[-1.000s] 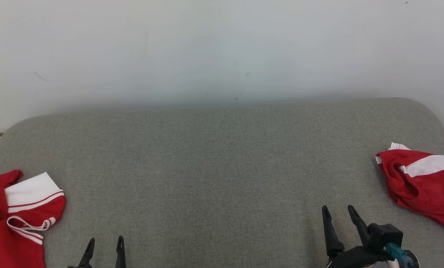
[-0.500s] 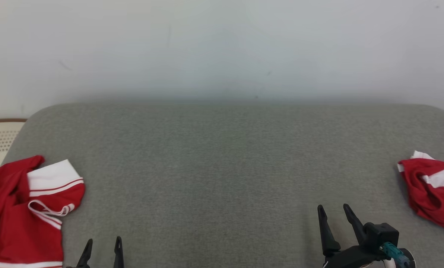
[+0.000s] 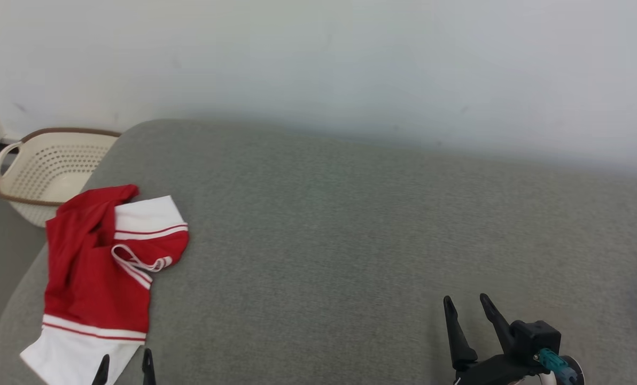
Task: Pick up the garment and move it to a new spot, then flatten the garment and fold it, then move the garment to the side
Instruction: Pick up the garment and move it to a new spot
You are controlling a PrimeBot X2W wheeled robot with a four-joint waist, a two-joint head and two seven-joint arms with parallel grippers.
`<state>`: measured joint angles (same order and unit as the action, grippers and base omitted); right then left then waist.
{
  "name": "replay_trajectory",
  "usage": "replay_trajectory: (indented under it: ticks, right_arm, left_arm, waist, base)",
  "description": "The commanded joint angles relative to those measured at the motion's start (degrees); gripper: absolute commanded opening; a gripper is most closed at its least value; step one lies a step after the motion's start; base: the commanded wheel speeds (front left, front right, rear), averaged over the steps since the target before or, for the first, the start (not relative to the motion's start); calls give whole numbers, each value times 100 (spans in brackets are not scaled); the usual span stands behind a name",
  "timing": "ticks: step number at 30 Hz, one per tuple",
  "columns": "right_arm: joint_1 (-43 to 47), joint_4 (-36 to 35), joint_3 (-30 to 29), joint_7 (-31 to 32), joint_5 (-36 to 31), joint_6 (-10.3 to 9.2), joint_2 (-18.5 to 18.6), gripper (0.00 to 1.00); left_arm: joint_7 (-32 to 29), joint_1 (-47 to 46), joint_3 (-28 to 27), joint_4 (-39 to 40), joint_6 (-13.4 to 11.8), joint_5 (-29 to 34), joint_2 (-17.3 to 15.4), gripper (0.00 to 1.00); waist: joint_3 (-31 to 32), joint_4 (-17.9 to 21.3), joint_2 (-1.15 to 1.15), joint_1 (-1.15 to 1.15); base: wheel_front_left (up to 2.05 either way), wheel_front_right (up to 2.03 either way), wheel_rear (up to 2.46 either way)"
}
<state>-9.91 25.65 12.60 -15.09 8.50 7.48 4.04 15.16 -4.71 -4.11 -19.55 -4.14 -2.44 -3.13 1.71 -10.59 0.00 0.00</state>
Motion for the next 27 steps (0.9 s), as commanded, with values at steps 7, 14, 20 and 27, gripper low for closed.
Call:
replay_trajectory:
  ticks: [7, 14, 20, 27]
  right_arm:
    - [-40, -4, 64, -5, 24, 2, -26, 100]
    - [-46, -41, 158, -5, 21, 2, -46, 100]
    - [-79, -34, 231, -5, 47, 2, -57, 100]
    - [-115, -16, 288, -5, 38, 2, -71, 100]
  left_arm:
    - [0, 62, -191, 30, -13, 34, -21, 100]
    - [0, 115, -243, 45, 14, 54, -10, 100]
    - [0, 140, -264, 43, 32, 60, -1, 100]
    - [0, 113, -356, 84, 52, 12, 6, 100]
  waist:
    - [-90, -753, 0, 0]
    - [-120, -1174, 0, 0]
    - [-123, -1372, 0, 0]
    - [-162, -1447, 0, 0]
  base:
    - [0, 0, 0]
    - [0, 0, 0]
    - [0, 0, 0]
    - [0, 0, 0]
